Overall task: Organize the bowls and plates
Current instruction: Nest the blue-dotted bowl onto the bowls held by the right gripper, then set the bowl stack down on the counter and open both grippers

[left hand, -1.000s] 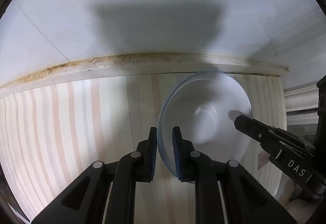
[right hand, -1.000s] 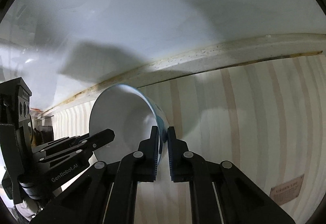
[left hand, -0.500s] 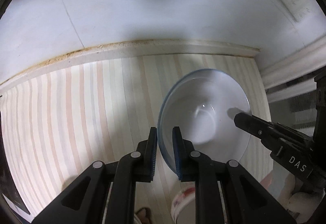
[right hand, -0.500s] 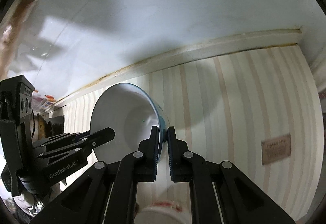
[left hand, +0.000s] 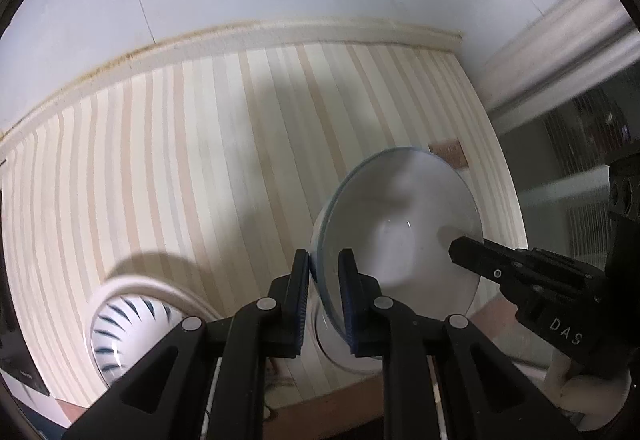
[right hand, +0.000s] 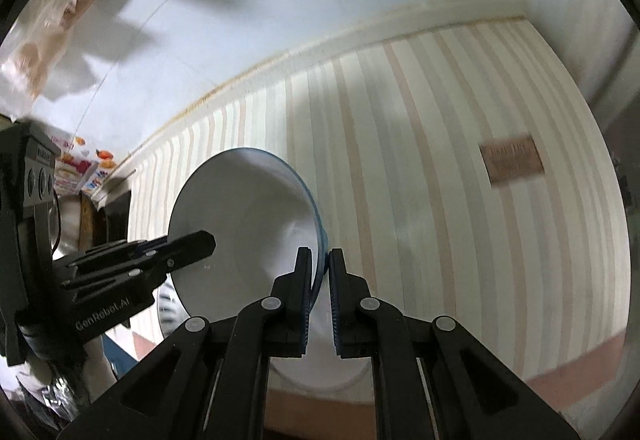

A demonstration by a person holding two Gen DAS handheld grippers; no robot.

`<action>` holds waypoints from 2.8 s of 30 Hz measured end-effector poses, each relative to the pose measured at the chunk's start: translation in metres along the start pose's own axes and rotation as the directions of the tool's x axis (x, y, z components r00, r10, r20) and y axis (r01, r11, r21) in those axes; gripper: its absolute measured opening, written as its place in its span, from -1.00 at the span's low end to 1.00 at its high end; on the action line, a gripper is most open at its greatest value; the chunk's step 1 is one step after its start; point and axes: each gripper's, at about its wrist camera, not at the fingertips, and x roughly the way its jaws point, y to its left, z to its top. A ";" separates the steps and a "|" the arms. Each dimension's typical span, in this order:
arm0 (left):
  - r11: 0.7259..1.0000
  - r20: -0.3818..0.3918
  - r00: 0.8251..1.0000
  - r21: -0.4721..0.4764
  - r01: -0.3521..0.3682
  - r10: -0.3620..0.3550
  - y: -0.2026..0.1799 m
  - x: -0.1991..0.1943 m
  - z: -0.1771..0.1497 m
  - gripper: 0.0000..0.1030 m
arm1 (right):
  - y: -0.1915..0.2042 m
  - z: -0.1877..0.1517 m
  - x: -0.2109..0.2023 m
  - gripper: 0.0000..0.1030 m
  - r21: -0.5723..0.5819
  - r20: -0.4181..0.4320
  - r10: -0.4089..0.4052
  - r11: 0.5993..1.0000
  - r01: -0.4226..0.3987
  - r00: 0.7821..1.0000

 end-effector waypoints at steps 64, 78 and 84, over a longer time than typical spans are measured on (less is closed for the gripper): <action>0.989 0.089 0.993 0.121 -0.087 0.077 -0.030 -0.068 -0.071 -0.33 | 0.017 -0.092 -0.055 0.25 -0.022 0.034 -0.127 0.992 0.127 0.991; 0.989 0.154 0.988 0.139 -0.055 0.033 -0.033 -0.120 -0.097 0.70 | 0.065 -0.123 -0.132 0.78 -0.073 0.169 -0.149 0.984 0.163 0.974; 0.990 0.163 0.987 0.141 -0.030 0.007 -0.034 -0.131 -0.101 0.71 | 0.070 -0.129 -0.152 0.82 -0.060 0.203 -0.166 0.982 0.181 0.965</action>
